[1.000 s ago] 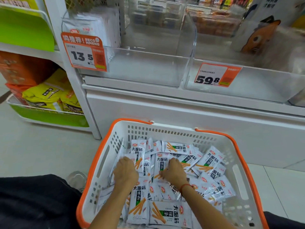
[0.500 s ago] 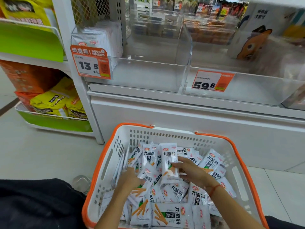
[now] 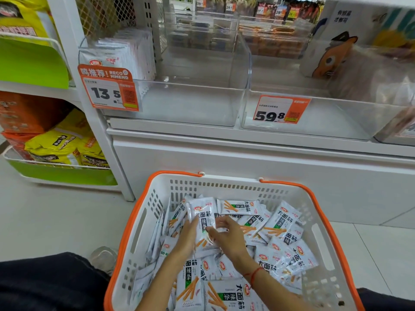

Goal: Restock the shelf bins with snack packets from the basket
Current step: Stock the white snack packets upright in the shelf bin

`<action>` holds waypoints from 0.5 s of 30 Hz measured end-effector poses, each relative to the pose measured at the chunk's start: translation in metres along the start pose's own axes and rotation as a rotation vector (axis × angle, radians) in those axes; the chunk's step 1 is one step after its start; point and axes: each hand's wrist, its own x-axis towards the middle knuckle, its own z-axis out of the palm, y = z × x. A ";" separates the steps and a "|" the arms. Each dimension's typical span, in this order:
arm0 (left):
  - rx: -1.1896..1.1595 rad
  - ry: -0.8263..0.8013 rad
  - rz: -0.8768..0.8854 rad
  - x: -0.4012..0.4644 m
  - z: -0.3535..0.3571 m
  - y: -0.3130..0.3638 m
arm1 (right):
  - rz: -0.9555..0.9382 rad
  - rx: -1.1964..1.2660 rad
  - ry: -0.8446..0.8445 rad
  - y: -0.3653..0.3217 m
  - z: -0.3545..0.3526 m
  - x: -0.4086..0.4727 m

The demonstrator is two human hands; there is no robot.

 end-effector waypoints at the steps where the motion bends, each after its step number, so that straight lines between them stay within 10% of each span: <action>1: -0.031 0.014 -0.007 0.002 0.001 -0.003 | -0.012 -0.011 0.027 -0.001 0.005 0.000; 15: -0.376 0.360 0.068 0.009 -0.056 0.013 | 0.217 -0.377 0.021 -0.005 0.048 0.037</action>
